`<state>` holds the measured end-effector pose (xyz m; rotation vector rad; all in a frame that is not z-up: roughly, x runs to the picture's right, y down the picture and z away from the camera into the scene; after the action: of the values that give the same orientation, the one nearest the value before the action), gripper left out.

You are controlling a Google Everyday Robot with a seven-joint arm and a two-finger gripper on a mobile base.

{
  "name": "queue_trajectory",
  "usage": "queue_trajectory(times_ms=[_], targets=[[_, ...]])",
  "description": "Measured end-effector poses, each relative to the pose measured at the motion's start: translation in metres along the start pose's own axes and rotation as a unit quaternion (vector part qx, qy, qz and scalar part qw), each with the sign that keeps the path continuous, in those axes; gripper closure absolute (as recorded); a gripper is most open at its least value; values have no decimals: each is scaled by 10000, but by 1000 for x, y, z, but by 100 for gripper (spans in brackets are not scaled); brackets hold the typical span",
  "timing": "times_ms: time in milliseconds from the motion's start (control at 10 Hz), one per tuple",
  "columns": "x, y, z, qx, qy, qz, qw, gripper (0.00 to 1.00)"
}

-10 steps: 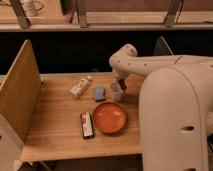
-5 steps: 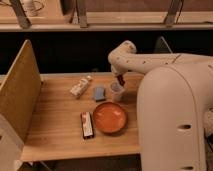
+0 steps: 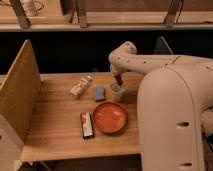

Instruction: Place the pepper in the ceramic cup

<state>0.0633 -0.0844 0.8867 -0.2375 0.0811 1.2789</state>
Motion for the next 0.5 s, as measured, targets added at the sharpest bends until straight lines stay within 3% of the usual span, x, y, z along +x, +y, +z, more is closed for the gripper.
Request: queue_trajectory(times_ms=[200, 300, 500], targets=[[2, 18, 11, -280, 26, 9, 9996, 100], [2, 19, 12, -305, 23, 16, 9995, 96], [2, 19, 12, -304, 24, 17, 9995, 77]])
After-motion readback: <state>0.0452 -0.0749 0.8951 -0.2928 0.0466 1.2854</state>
